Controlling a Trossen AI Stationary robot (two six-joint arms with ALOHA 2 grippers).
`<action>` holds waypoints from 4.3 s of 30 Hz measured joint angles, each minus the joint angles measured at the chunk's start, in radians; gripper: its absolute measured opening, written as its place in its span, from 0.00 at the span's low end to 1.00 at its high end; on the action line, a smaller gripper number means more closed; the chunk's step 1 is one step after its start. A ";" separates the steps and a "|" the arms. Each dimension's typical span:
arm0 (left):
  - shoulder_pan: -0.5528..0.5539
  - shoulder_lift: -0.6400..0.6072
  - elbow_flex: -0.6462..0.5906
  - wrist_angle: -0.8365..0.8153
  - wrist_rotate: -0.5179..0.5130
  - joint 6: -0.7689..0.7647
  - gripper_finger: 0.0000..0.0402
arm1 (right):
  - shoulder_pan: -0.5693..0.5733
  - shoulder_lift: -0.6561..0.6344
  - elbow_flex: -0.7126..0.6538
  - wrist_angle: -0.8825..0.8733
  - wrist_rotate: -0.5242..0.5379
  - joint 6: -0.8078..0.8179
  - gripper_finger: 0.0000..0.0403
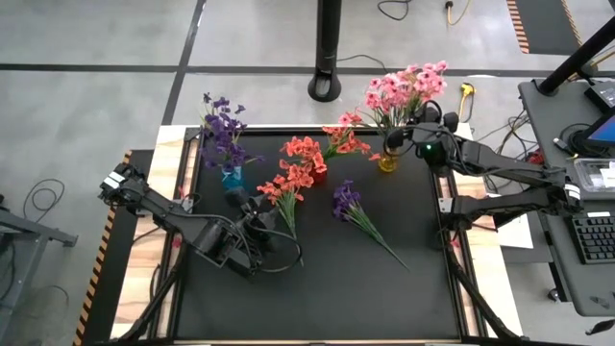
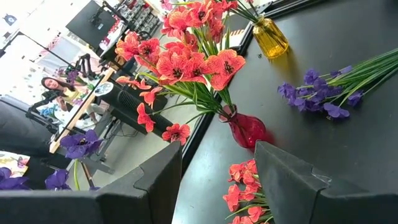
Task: Sort flowers into vase by color
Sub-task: Put the pink flowers into the yellow vase, then put the orange flowers into the red vase
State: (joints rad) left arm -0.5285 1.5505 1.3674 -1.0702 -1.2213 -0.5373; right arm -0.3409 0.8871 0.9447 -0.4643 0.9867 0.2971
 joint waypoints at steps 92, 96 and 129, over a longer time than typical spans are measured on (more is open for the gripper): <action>0.008 0.411 -0.001 0.341 0.575 -0.923 0.48 | 0.589 0.095 -0.011 -0.594 -0.650 0.609 0.78; 0.039 0.439 -0.001 0.339 0.575 -0.961 0.51 | 0.638 0.124 -0.011 -0.594 -0.651 0.647 0.77; 0.132 0.586 0.003 0.347 0.561 -0.958 0.43 | 0.670 0.190 -0.012 -0.567 -0.618 0.673 0.78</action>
State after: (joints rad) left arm -0.3965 2.1368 1.3708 -0.7229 -0.6605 -1.4948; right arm 0.3290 1.0776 0.9329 -1.0312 0.3683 0.9699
